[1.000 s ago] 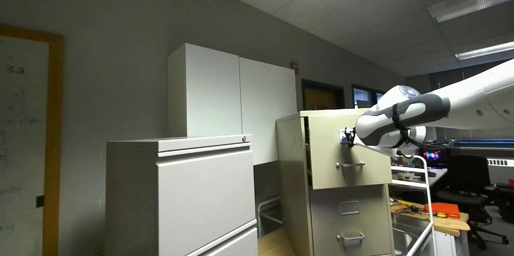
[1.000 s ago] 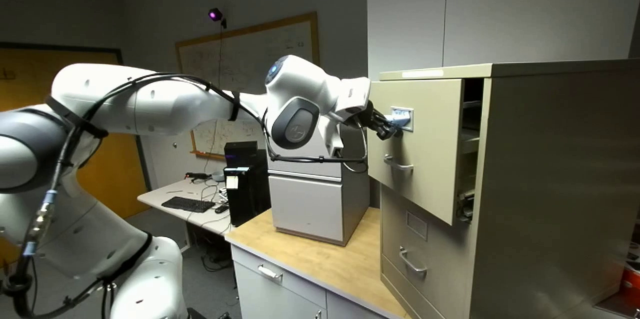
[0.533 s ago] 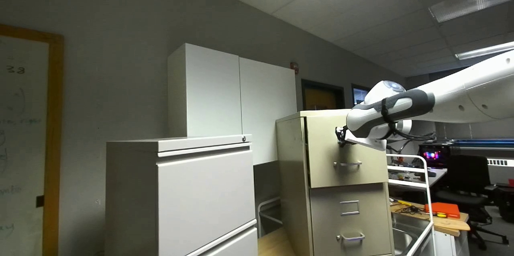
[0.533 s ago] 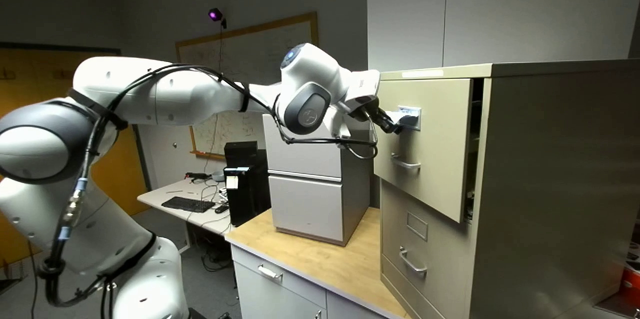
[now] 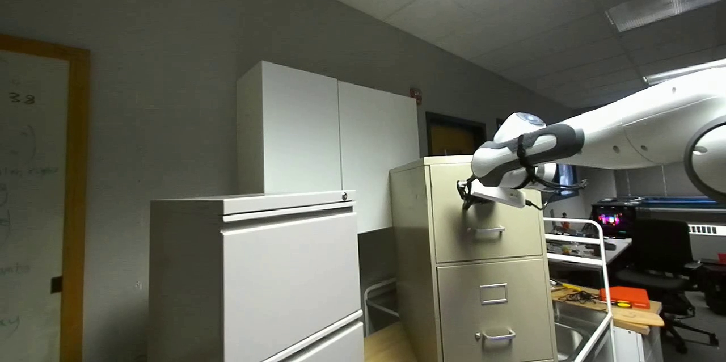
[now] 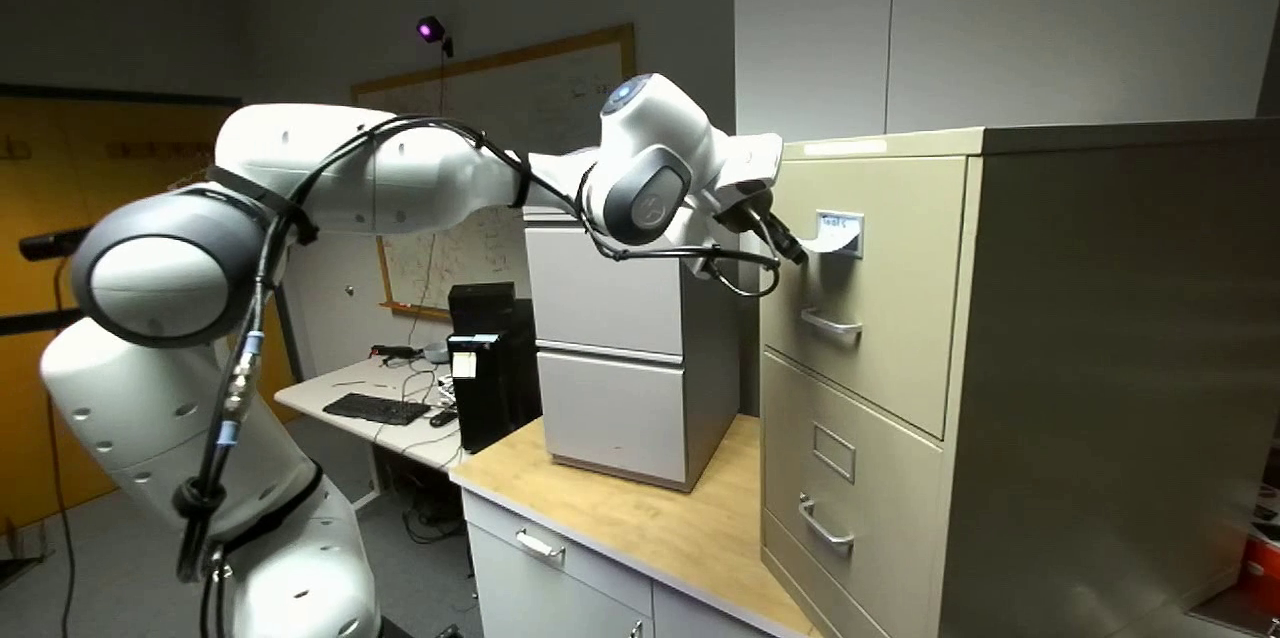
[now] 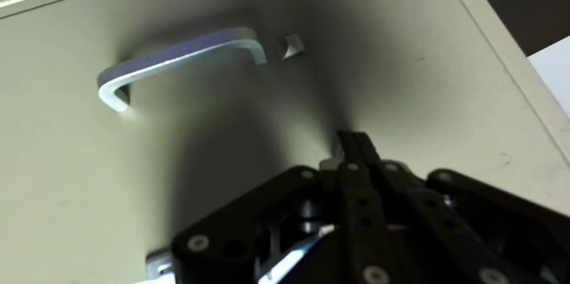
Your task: Close the upper drawer
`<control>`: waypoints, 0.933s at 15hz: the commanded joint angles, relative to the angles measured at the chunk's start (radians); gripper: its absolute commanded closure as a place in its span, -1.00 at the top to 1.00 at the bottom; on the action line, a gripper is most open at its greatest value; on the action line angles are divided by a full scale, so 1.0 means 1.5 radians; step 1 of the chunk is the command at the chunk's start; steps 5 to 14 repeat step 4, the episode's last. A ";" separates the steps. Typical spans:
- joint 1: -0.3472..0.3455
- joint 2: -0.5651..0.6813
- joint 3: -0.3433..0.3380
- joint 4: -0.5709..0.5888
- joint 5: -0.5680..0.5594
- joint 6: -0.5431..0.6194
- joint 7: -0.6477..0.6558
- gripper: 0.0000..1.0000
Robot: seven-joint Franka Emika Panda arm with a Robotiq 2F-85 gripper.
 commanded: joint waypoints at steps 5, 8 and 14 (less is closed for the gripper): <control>0.073 0.098 -0.029 0.114 0.053 -0.062 -0.051 -0.31; 0.073 0.098 -0.029 0.114 0.053 -0.062 -0.051 -0.31; 0.073 0.098 -0.029 0.114 0.053 -0.062 -0.051 -0.31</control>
